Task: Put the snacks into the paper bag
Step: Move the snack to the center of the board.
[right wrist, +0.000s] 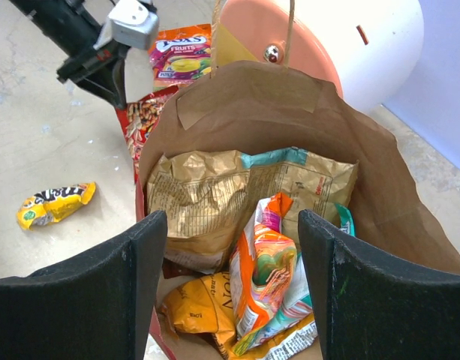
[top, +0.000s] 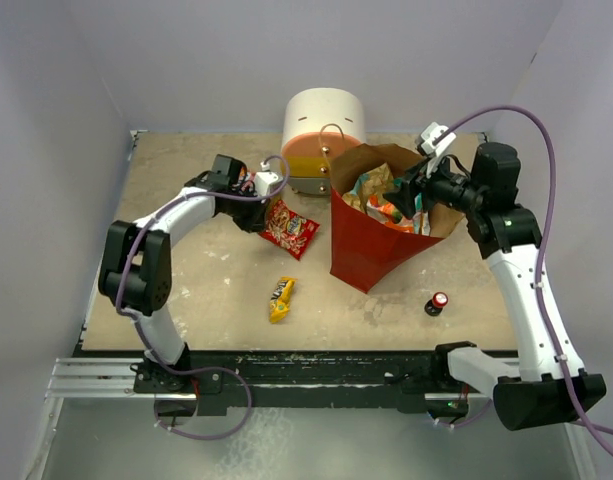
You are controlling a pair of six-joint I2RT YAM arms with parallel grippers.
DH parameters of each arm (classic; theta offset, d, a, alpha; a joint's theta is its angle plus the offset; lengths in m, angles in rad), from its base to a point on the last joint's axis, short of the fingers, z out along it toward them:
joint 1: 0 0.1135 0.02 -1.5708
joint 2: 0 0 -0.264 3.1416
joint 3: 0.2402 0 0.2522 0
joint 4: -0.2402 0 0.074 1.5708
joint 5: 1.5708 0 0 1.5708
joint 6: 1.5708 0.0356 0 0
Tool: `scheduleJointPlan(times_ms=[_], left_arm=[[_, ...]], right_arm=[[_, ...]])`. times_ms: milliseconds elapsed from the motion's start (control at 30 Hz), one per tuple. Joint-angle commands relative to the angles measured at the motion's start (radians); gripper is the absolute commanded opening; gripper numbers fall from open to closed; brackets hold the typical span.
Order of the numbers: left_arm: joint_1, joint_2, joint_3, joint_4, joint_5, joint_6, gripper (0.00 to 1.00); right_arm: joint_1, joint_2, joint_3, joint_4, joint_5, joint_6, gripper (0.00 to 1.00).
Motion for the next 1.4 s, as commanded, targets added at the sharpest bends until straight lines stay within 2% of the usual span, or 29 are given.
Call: scheduleJointPlan(times_ms=[0,200,433,567,700,967,1100,1367], left_arm=[[-0.001,-0.118,-0.001,-0.058,0.034,0.112,0.0],[0.0,-0.204,-0.004,-0.106,0.062,0.172,0.0],[0.0,-0.276,0.001,-0.189,0.114,0.31,0.0],[0.0,-0.283,0.0,-0.246,0.12,0.361,0.0],[0.0,-0.233,-0.002,-0.246,0.126,0.33,0.01],[-0.001,-0.14,0.005,-0.155,0.19,0.227,0.36],[0.0,-0.064,0.047,-0.144,0.177,0.204,0.5],[0.0,0.115,0.161,-0.121,0.123,0.111,0.87]], right_arm=[[-0.005,0.002,0.04,0.034,-0.032,0.003,0.72],[-0.005,0.003,0.043,0.031,-0.051,0.004,0.72],[-0.003,0.063,0.079,0.027,-0.129,0.0,0.69],[-0.003,0.094,0.096,0.023,-0.133,0.0,0.67],[-0.003,0.1,0.086,0.028,-0.125,0.001,0.67],[-0.003,0.069,0.054,0.032,-0.095,-0.007,0.68],[-0.002,0.06,0.035,0.041,-0.09,-0.009,0.68],[-0.003,0.047,0.018,0.042,-0.09,-0.007,0.68]])
